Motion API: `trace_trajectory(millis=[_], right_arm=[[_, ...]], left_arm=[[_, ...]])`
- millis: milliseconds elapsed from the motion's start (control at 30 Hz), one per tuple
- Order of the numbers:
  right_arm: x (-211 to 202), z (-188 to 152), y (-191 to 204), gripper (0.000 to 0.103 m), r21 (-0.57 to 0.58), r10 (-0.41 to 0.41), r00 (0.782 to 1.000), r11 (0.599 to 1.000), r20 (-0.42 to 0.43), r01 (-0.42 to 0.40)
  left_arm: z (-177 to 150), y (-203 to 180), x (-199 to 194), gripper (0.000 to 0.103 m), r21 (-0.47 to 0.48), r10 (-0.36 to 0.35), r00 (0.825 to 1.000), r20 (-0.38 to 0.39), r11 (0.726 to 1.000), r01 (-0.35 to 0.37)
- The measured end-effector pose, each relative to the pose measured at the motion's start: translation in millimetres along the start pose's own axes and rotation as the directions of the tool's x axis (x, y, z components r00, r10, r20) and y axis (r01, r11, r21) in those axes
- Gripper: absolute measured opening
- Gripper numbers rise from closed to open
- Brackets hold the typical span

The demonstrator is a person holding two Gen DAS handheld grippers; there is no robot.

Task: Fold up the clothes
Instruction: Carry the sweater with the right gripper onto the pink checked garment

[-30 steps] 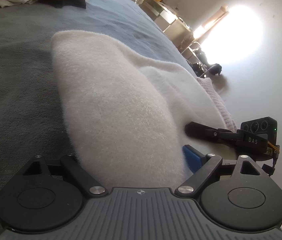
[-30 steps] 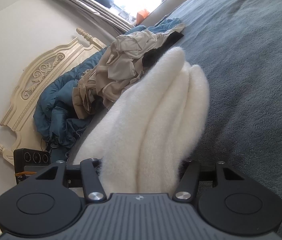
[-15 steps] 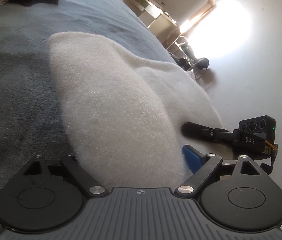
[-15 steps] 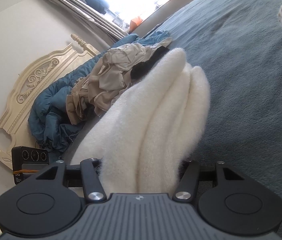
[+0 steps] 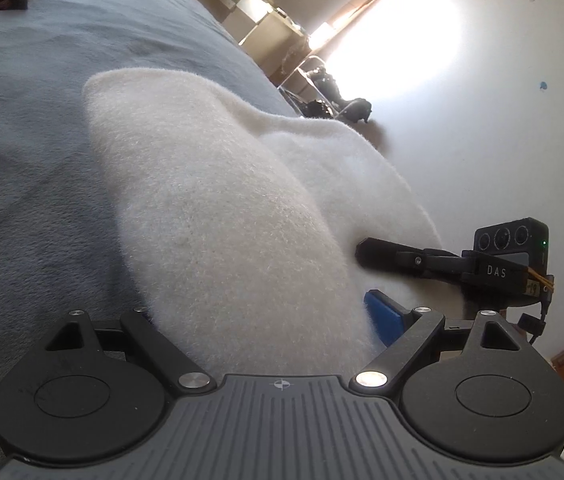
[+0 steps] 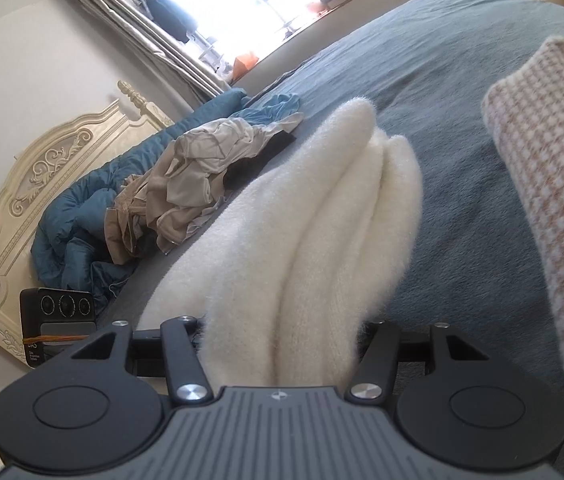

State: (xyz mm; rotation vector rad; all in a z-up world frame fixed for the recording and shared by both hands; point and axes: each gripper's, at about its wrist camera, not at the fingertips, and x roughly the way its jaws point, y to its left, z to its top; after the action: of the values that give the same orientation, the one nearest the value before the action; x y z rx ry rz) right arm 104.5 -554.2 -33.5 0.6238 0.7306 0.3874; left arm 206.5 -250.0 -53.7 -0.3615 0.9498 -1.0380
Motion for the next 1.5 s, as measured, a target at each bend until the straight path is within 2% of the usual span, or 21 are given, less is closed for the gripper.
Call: trace_trajectory(millis=[367, 667, 967, 1233, 1500], right_arm=[[-66.0, 48.3, -32.2, 0.059, -0.030, -0.074, 0.996, 0.997, 0.040, 0.075], [-115.6, 101.4, -68.6, 0.059, -0.082, -0.129, 0.989, 0.987, 0.073, 0.135], [-138.6, 139.1, -118.1, 0.059, -0.129, -0.187, 0.981, 0.973, 0.057, 0.193], [-138.3, 147.8, -168.4, 0.059, -0.156, -0.156, 0.987, 0.975, 0.041, 0.161], [-131.8, 139.8, -209.0, 0.059, -0.131, -0.056, 0.997, 0.989, 0.053, 0.062]], left_arm=[[31.1, -41.2, 61.3, 0.089, 0.057, -0.099, 0.995, -0.031, 0.993, 0.101], [62.9, -76.9, 116.9, 0.089, 0.109, -0.174, 0.983, -0.065, 0.978, 0.180], [75.8, -85.0, 176.6, 0.089, 0.127, -0.193, 0.973, -0.126, 0.970, 0.209], [66.2, -87.2, 208.5, 0.089, 0.137, -0.167, 0.973, -0.159, 0.972, 0.190], [51.4, -87.6, 206.7, 0.089, 0.162, -0.147, 0.979, -0.138, 0.972, 0.169]])
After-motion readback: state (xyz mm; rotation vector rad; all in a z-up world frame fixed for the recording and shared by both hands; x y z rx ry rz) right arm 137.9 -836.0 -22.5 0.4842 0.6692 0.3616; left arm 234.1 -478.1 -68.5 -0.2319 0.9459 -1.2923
